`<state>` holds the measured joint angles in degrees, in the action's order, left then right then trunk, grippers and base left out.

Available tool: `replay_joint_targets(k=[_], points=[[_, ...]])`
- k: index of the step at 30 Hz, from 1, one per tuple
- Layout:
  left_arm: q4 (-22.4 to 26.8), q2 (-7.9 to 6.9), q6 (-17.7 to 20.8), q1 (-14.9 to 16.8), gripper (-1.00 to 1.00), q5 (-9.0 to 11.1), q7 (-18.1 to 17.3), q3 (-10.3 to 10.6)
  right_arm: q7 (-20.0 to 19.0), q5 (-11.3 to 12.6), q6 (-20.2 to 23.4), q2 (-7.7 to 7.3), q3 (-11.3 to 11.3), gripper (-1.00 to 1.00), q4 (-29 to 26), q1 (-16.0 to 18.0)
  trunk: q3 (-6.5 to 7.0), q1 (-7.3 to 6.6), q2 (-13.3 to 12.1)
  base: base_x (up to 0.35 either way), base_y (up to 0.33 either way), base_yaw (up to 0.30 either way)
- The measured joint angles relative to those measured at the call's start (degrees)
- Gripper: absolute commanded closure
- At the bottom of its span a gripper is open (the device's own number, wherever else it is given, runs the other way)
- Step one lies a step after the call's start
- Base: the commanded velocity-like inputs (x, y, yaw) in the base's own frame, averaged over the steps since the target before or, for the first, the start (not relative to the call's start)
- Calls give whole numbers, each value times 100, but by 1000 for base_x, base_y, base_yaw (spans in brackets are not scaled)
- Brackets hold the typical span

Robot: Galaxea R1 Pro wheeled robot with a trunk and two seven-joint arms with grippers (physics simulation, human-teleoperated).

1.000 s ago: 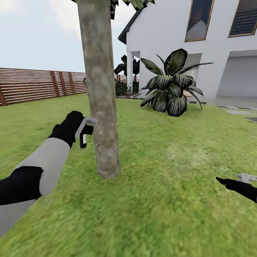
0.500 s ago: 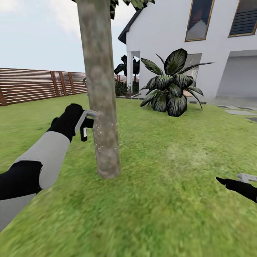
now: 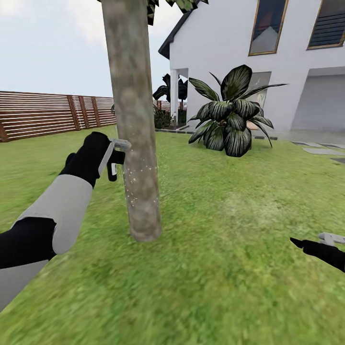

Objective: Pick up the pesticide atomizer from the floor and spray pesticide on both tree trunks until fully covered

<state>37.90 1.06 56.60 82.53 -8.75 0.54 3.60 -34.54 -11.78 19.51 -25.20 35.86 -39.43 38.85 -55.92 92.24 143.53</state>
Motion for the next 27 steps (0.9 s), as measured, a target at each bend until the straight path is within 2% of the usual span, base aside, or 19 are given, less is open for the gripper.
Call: replay_joint_targets(k=[4,8,10,13,14,16,18,20,23,24,25,26,27], points=[[-90,-15,-6,-33,100,15,-1,7,-4,0,0,-2,0,-100,-2,0,0,0,-1,0,0,0],[-972,-18,-58,-51,100,14,-18,7,-5,0,0,-2,0,-100,1,0,-1,1,-1,0,0,0],[-1737,-12,-378,-57,100,31,-27,3,-7,0,0,-2,0,-100,0,0,-1,1,-1,0,0,0],[-2334,-10,-776,-64,100,14,-28,3,-8,0,0,-2,0,-100,-1,0,-1,1,-1,0,0,0],[-2616,-4,-1028,-71,100,16,-22,-1,-9,0,0,-2,0,-100,-2,0,-1,1,-1,0,0,0],[-2906,-1,-1294,-103,100,15,-20,0,-9,0,0,-2,0,-100,0,0,-1,1,-1,0,0,0],[-3108,-1,-1446,-138,100,20,-19,-2,-6,0,0,-2,0,-100,-1,0,-1,1,-1,0,0,0],[-3332,-2,-1712,-341,100,35,-13,-16,-3,0,0,-2,0,-100,-2,0,-1,1,-1,0,0,0],[-3378,-15,-1807,-631,100,14,-9,-8,6,-23,0,1,-5,-100,-2,0,-1,0,0,0,0,0],[-3385,-54,-1845,-750,100,-3,-9,4,14,-124,-4,11,-9,-100,2,0,-1,1,-1,0,0,0],[-3388,-185,-1868,-841,100,-1,-13,-4,16,-321,-7,30,-15,-100,2,0,-1,1,-1,0,0,0],[-3386,-256,-1873,-888,100,-19,-15,27,11,-451,-10,36,-13,-100,2,1,0,0,0,0,0,0],[-3387,-290,-1881,-938,100,20,-19,-11,-5,-521,-9,39,-7,-100,1,1,0,0,0,0,0,0]])
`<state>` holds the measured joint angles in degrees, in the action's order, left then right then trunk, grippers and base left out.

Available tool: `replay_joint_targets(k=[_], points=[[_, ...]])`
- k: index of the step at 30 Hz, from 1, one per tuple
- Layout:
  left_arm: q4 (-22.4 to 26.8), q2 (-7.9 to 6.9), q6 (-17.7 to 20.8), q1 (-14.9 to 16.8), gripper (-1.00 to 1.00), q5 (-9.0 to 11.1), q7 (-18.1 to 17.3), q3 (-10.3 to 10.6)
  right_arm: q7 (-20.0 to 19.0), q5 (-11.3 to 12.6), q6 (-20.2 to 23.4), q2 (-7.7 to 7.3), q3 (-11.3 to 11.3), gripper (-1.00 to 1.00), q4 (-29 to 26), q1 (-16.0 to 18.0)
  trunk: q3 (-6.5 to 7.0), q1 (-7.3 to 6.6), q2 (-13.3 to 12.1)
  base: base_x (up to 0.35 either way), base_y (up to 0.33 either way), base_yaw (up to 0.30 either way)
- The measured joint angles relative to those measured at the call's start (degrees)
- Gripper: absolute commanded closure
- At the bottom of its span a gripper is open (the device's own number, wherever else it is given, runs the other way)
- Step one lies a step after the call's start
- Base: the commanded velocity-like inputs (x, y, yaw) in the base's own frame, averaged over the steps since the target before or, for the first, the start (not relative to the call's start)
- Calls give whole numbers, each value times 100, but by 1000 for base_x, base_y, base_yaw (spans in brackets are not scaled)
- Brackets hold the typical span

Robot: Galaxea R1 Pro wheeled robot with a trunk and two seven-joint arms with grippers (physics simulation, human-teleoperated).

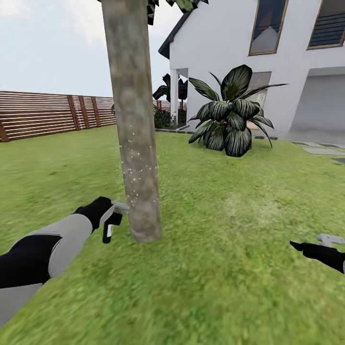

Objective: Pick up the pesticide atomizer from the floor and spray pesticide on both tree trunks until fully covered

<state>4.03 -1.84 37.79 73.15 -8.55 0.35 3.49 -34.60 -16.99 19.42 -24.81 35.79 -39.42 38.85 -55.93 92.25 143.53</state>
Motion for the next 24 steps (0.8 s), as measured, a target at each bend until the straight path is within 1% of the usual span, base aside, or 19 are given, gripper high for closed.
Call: replay_joint_targets(k=[3,4,5,6,8,9,10,11,12,14,20,24], points=[[1,-21,-52,-238,100,23,-2,-17,-20,-68,1,3,10,-100,-3,-1,0,0,0,14,-73,0],[1,-24,-56,-272,100,23,-1,-14,-25,-73,0,3,13,-100,-3,1,0,0,0,59,-226,38],[1,-25,-63,-291,100,69,-2,-29,-27,-75,1,3,18,-100,-4,0,0,0,0,70,-257,139],[1,-26,-69,-301,100,212,-6,-42,-28,-76,1,3,20,-100,-4,0,0,0,0,87,-277,206],[2,-26,-262,-324,100,871,-7,-60,-26,-76,1,3,19,-100,-4,-1,0,0,0,128,-285,235],[1,-26,-413,-358,100,1149,-4,-52,-25,-77,1,3,18,-100,-2,-1,0,0,0,146,-289,247],[1,-27,-533,-405,100,1313,-2,-35,-24,-77,1,3,17,-100,-3,-1,0,0,0,151,-290,249],[0,-25,-628,-469,100,1404,-1,-27,-23,-77,1,3,16,-100,-4,-1,0,0,0,154,-290,251],[-1,-19,-736,-548,100,1462,0,-24,-23,-77,1,3,16,-100,-4,-1,0,0,0,145,-290,252],[1,-13,-861,-606,100,1485,4,-15,-21,-77,1,3,13,-100,-4,0,0,0,0,129,-291,176],[1,-9,-895,-626,100,1480,9,-8,-21,-85,1,6,7,-100,-4,-1,0,0,0,106,-293,32],[-16,-1,-890,-627,100,1475,13,-6,-21,-86,1,8,8,-100,-4,0,0,0,0,103,-293,224]])
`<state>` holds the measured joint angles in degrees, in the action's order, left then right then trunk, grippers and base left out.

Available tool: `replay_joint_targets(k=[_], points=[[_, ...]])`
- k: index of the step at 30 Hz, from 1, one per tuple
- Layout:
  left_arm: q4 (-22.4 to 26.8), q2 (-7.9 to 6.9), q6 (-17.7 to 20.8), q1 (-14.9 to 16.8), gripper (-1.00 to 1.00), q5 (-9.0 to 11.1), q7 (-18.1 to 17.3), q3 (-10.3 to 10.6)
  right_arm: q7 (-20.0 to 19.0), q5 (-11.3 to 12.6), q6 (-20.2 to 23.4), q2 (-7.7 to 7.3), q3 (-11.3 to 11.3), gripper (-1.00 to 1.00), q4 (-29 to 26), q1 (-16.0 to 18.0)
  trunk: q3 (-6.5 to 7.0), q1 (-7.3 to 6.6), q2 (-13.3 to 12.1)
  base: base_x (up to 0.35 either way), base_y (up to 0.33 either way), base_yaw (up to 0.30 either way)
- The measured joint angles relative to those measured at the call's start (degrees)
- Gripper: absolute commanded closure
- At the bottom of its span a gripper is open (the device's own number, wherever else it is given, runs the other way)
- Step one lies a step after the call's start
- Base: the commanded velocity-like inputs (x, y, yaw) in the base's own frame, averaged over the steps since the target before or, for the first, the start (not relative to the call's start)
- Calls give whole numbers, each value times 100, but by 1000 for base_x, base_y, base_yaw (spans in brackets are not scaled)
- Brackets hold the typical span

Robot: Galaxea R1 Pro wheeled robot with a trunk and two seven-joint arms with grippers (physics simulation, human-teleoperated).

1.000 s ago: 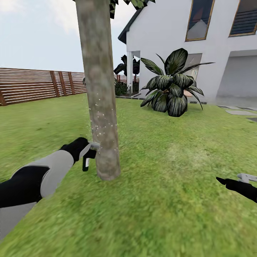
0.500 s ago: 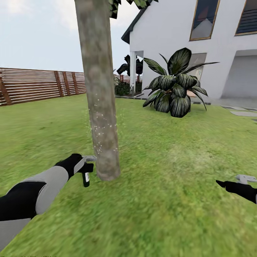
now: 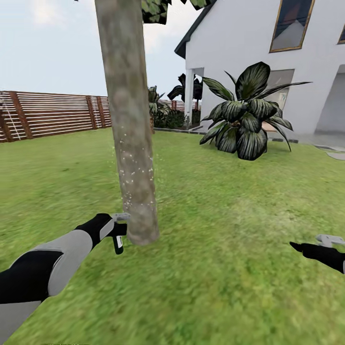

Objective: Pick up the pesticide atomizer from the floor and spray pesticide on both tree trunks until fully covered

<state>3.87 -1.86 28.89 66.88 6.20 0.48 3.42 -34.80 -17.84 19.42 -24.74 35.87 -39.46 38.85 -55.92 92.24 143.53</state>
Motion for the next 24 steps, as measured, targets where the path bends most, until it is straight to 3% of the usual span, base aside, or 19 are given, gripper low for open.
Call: replay_joint_targets(k=[7,9,13,24], points=[[-55,14,237,0,100,-20,21,20,7,0,0,-2,-1,-100,0,0,0,0,0,168,-199,183],[68,209,565,0,100,0,74,-4,5,0,0,-4,6,-100,0,0,0,0,0,232,-201,13],[145,296,1023,0,100,-48,594,51,4,0,0,-5,8,-100,0,1,0,0,0,125,-265,106],[157,300,1057,0,100,-28,679,49,8,0,0,-5,8,-100,0,0,0,0,0,5,-304,100]])
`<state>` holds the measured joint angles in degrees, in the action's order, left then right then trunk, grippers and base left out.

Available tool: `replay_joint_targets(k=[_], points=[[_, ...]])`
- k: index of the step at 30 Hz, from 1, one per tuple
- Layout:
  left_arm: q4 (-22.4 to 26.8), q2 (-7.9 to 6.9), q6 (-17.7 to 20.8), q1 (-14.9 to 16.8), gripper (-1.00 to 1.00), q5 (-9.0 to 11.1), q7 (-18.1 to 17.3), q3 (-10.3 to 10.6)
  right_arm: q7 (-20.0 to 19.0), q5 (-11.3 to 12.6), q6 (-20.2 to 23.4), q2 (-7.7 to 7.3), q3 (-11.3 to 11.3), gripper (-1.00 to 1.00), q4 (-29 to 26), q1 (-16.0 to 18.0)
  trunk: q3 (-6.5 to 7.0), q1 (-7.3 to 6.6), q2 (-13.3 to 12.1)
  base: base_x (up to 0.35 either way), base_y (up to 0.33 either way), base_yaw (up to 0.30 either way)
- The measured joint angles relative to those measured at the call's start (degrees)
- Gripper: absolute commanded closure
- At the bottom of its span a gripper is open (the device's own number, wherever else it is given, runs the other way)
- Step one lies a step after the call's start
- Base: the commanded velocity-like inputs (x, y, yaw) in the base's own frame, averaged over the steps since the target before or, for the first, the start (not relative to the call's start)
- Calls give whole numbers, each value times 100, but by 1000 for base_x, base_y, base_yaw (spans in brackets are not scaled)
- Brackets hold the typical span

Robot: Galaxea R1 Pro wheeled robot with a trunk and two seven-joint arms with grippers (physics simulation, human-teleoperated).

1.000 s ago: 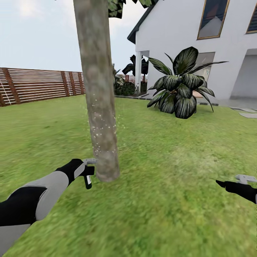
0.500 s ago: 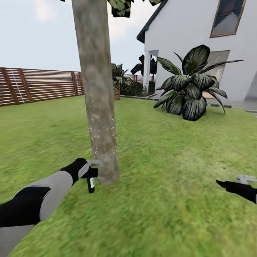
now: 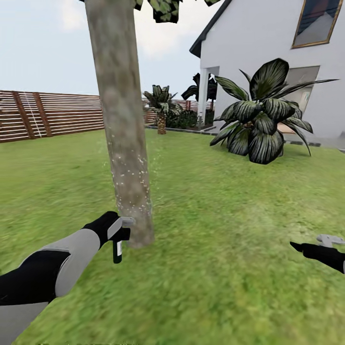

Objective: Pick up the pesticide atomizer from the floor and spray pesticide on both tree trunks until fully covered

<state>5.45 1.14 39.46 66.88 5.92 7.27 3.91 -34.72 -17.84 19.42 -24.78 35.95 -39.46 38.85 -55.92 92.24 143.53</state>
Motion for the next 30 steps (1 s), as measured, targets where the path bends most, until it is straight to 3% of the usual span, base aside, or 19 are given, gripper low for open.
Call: replay_joint_targets(k=[11,16,21,24,30], points=[[8,-5,0,0,100,-2,2,-6,9,0,0,0,1,-100,0,0,0,0,0,7,-326,243],[120,-2,14,8,100,-2,9,-13,9,0,0,0,0,-100,0,0,0,0,0,90,-300,58],[1047,-4,807,10,100,-5,17,-8,3,0,0,0,0,-100,0,0,1,0,0,13,-37,2],[1845,-39,1544,11,100,-15,19,-11,1,0,0,0,0,-100,0,2,1,-1,1,1,-2,0],[2129,-111,1706,82,100,-13,31,-21,0,0,0,-5,5,-100,0,0,0,0,0,0,0,0]])
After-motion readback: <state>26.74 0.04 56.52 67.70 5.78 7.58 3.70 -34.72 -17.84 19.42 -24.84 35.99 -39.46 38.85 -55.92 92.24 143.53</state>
